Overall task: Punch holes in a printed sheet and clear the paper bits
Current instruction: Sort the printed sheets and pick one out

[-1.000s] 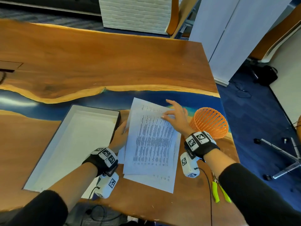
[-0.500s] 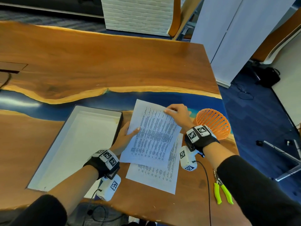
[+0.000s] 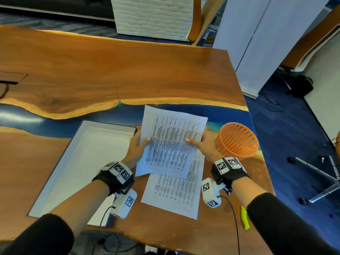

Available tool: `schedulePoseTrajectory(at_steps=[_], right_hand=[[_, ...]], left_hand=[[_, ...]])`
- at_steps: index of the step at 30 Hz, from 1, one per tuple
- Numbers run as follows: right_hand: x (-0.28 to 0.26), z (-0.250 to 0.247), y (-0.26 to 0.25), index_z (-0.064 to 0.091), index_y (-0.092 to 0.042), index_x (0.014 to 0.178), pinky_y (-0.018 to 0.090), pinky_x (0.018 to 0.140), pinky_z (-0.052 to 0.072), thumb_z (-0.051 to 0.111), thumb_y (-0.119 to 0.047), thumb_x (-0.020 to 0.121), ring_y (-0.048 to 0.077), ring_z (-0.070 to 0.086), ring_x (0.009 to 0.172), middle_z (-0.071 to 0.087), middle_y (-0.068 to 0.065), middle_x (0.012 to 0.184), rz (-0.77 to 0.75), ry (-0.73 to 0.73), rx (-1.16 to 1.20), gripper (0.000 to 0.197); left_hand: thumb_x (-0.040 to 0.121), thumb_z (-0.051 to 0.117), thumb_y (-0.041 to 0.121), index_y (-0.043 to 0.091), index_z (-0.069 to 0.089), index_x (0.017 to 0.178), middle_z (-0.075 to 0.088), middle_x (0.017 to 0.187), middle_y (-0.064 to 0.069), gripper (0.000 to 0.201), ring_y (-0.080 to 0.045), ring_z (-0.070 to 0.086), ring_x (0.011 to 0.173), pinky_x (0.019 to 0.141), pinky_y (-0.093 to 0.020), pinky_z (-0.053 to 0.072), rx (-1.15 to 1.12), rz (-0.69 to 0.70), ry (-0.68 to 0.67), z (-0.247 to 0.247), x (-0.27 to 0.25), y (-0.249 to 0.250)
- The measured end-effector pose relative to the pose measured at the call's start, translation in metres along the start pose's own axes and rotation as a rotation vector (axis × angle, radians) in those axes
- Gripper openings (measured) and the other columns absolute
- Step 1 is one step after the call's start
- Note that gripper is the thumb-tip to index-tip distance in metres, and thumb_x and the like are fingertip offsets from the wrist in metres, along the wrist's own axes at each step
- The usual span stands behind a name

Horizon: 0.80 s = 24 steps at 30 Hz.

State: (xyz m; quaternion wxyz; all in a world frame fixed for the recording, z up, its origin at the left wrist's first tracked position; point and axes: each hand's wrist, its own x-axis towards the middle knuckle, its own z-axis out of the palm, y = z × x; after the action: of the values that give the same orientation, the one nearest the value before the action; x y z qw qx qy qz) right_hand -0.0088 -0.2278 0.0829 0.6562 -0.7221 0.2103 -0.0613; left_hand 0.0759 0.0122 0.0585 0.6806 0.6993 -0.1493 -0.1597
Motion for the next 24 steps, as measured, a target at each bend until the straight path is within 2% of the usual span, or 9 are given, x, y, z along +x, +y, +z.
schedulePoseTrajectory(at_steps=[4,7,10,12,14,17,19,22,24], right_hand=[[-0.006,0.017,0.000,0.060,-0.001,0.114,0.044,0.092,0.052,0.059,-0.005,0.088,0.026,0.063,0.104,0.065,0.010,0.112,-0.143,0.198,-0.022,0.026],[-0.008,0.026,-0.001,0.061,-0.003,0.112,0.033,0.085,0.053,0.057,-0.007,0.090,0.018,0.062,0.099,0.064,0.003,0.105,-0.216,0.297,-0.027,0.022],[-0.011,0.027,0.006,0.061,-0.006,0.115,0.019,0.082,0.050,0.058,-0.011,0.090,0.011,0.061,0.098,0.064,-0.001,0.106,-0.259,0.303,-0.084,0.025],[-0.013,0.026,0.016,0.059,-0.008,0.118,0.022,0.088,0.050,0.058,-0.010,0.090,0.010,0.060,0.104,0.065,-0.001,0.112,-0.227,0.264,-0.101,0.028],[-0.013,0.025,0.026,0.058,-0.006,0.121,0.029,0.094,0.048,0.056,-0.006,0.090,0.012,0.058,0.108,0.064,0.004,0.117,-0.164,0.243,-0.132,0.030],[-0.011,0.021,0.035,0.058,-0.002,0.120,0.039,0.098,0.048,0.054,-0.002,0.090,0.015,0.057,0.107,0.064,0.012,0.120,-0.077,0.237,-0.157,0.030],[-0.006,0.018,0.034,0.059,-0.002,0.118,0.042,0.094,0.050,0.055,-0.001,0.090,0.020,0.060,0.106,0.065,0.014,0.118,-0.080,0.236,-0.178,0.029],[0.003,0.016,0.032,0.059,-0.004,0.119,0.035,0.090,0.050,0.057,-0.001,0.088,0.021,0.060,0.107,0.066,0.011,0.117,-0.113,0.190,-0.200,0.031],[0.010,0.014,0.033,0.058,-0.006,0.120,0.032,0.090,0.050,0.060,0.000,0.086,0.018,0.060,0.105,0.066,0.010,0.116,-0.117,0.139,-0.215,0.034]], left_hand=[[0.100,0.041,0.007,0.009,0.046,0.127,0.061,0.111,0.003,0.028,-0.001,0.065,0.096,0.079,-0.021,0.056,-0.021,0.088,0.117,0.019,0.002,0.010],[0.101,0.040,0.014,0.018,0.044,0.128,0.059,0.119,-0.003,0.028,-0.015,0.061,0.110,0.089,-0.033,0.055,-0.033,0.116,0.116,0.029,0.003,0.008],[0.100,0.041,0.010,0.029,0.041,0.128,0.057,0.123,0.003,0.034,-0.007,0.060,0.112,0.088,-0.024,0.054,-0.063,0.086,0.100,0.035,0.000,0.001],[0.099,0.043,0.005,0.036,0.039,0.127,0.056,0.125,0.005,0.042,-0.001,0.058,0.114,0.090,-0.022,0.053,-0.047,0.068,0.100,0.036,-0.002,-0.006],[0.097,0.044,0.002,0.033,0.037,0.129,0.056,0.123,0.008,0.044,0.002,0.059,0.112,0.090,-0.020,0.053,-0.030,0.044,0.081,0.033,-0.006,-0.013],[0.096,0.049,0.006,0.030,0.038,0.132,0.057,0.125,0.006,0.045,-0.008,0.057,0.116,0.098,-0.031,0.051,0.015,0.018,0.085,0.029,-0.006,-0.023],[0.095,0.052,0.007,0.025,0.041,0.132,0.059,0.124,0.000,0.043,-0.016,0.058,0.116,0.097,-0.037,0.051,0.029,0.018,0.098,0.027,-0.002,-0.024],[0.097,0.048,0.010,0.024,0.045,0.130,0.062,0.116,0.008,0.036,-0.002,0.063,0.104,0.088,-0.024,0.054,0.108,0.052,0.107,0.022,0.007,-0.021],[0.098,0.045,0.008,0.016,0.046,0.130,0.061,0.109,0.013,0.033,0.009,0.064,0.093,0.079,-0.013,0.053,0.172,0.088,0.121,0.018,0.014,-0.020]])
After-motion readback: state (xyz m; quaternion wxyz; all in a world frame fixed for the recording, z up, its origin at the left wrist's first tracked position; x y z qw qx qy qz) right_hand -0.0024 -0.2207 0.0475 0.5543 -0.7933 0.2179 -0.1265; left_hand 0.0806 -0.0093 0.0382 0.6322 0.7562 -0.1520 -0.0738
